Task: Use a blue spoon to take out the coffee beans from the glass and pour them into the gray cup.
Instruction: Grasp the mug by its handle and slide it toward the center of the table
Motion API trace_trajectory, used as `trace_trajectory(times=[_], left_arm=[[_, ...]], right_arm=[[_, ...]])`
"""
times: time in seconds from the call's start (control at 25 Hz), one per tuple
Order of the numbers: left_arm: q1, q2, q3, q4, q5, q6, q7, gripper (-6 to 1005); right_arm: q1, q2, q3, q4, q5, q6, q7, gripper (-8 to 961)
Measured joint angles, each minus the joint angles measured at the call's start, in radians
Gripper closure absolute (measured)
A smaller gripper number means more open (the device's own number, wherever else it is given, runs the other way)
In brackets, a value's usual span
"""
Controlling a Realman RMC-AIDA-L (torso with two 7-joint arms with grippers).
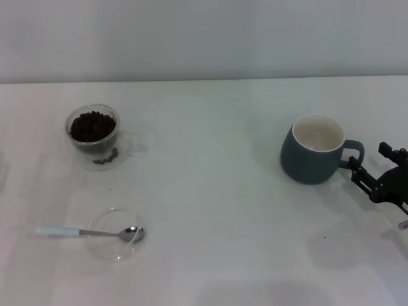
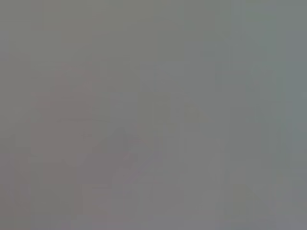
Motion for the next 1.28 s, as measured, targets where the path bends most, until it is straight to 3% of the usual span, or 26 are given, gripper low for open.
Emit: trace_trajectory(times=[1.28], left_arm=[[0.027,-0.005,0.0,-0.001,-0.002,0.024,-0.001,274]], right_arm=[[0.007,0.005,0.0,-0.061,0.013,0.091,-0.054,328]])
